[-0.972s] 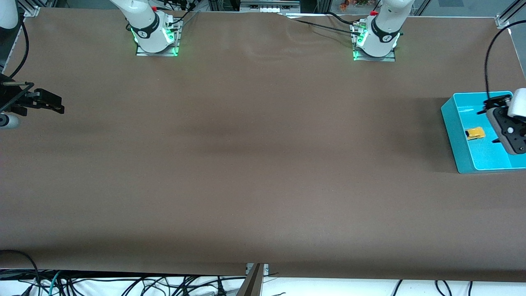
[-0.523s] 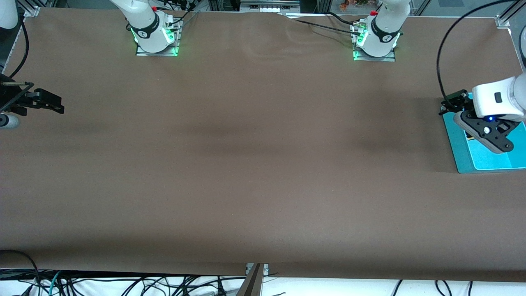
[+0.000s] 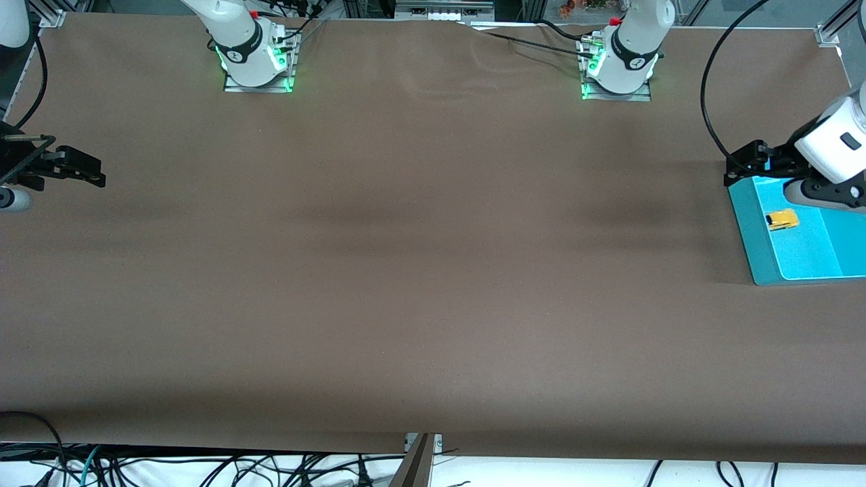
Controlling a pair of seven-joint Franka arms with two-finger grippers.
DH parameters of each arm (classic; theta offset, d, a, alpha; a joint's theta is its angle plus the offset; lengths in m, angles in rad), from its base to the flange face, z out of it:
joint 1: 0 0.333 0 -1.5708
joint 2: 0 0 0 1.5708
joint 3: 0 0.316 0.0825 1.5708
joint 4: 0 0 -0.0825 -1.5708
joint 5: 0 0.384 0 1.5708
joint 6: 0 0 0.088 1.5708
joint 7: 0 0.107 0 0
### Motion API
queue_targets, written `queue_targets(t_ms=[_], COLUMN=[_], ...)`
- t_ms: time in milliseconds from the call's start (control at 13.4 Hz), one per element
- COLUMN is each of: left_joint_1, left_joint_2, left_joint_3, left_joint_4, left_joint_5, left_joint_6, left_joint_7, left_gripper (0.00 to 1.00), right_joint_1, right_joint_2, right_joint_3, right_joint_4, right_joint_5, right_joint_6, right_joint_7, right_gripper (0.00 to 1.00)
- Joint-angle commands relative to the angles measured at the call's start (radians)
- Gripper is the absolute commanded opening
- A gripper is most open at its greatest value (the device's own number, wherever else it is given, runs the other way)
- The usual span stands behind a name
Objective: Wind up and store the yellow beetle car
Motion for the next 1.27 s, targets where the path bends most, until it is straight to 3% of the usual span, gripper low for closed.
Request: queue_targets(t_ms=[0,150,1196], left_joint_1=[-0.092,-0.105,-0.132], left_joint_2=[-0.115,-0.137,-0.135], left_joint_3=[0.093,0.118,0.132], left_joint_4=[-0.131,-0.176,-0.179], left_joint_5=[-0.033,-0.06,-0.062], left_joint_6=[0.054,0.12,0.119], left_joint_7=[-0.12,-0.125,-0.124], left_gripper=[1.0,1.0,1.0], right_joint_1=[-0.002,-0.002,-0.003], right_joint_2=[0.005,0.005,0.006], right_joint_3=[-0.002,-0.002,-0.015], right_joint_4=[0.016,0.016,0.016], right_joint_5=[0.0,0.002,0.002], right_joint_6=[-0.002,-0.002,-0.002], right_joint_7=[-0.015,-0.015,-0.017], right_gripper=[1.0,1.0,1.0])
